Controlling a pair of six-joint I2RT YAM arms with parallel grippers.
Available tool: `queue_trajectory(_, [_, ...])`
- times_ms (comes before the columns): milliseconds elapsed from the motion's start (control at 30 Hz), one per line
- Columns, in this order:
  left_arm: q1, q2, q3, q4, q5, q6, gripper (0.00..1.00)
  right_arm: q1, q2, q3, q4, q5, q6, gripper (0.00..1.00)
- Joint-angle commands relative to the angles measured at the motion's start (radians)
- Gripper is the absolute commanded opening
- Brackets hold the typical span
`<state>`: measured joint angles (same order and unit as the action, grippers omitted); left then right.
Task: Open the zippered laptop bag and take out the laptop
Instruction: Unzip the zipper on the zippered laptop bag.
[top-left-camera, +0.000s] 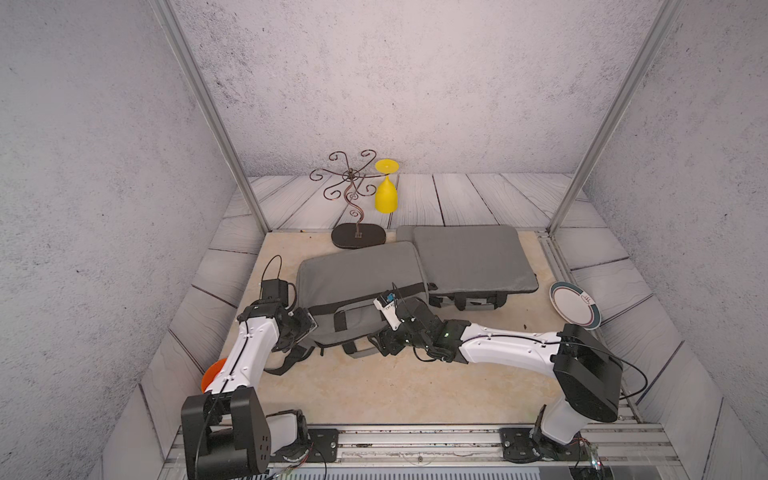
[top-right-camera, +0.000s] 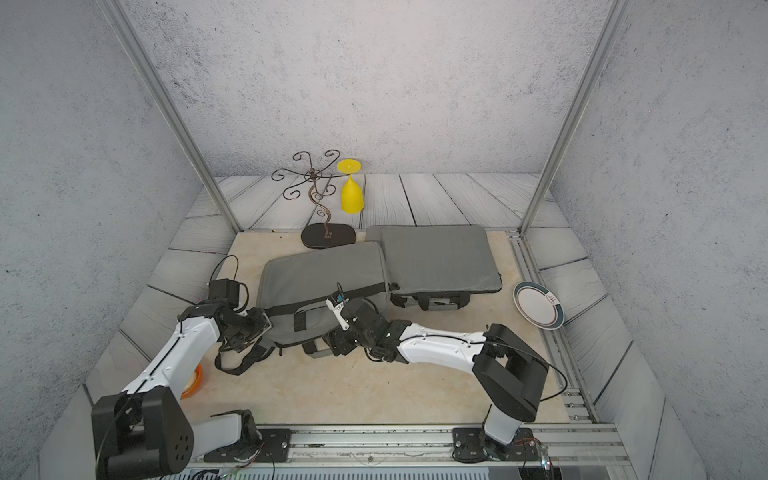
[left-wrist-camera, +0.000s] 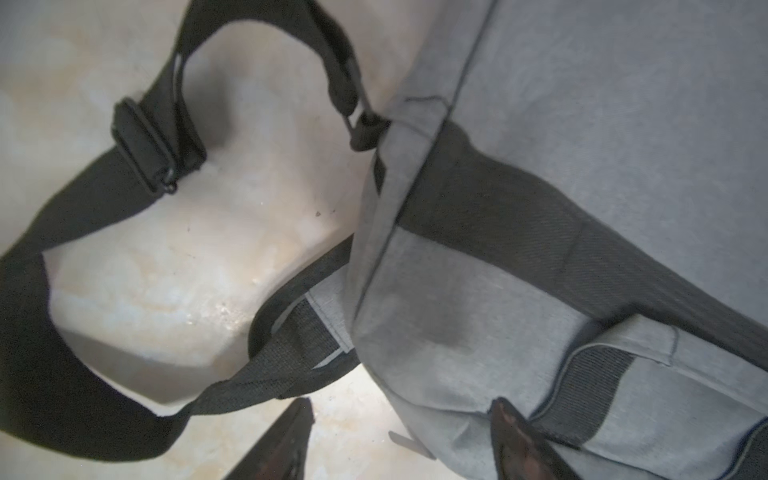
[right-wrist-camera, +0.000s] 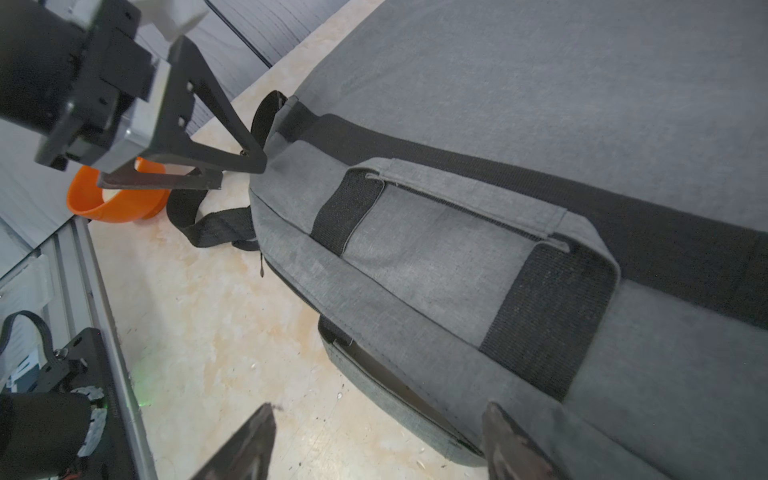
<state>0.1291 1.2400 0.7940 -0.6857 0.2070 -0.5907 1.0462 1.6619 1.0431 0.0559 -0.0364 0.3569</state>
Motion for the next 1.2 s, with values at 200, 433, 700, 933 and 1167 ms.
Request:
queue_trajectory(200, [0.066,0.087,-0.029,0.147,0.124,-0.031,0.54,0.004,-0.049,-0.047,0.014,-0.074,0.065,0.77])
queue_trajectory(433, [0.067,0.107,-0.055,0.194,0.172,-0.037,0.21,0.008,-0.013,-0.051,0.046,-0.101,0.106,0.77])
queue_trajectory(700, [0.066,0.037,0.001,0.107,0.182,0.001,0.0,0.026,0.052,-0.032,0.111,-0.125,0.181,0.72])
queue_trajectory(933, [0.066,-0.037,0.031,0.068,0.261,0.002,0.0,0.091,0.136,0.038,0.168,-0.091,0.175,0.65])
queue_trajectory(1167, [0.063,-0.089,0.031,0.071,0.329,-0.044,0.0,0.173,0.234,0.101,0.233,0.036,0.062,0.56])
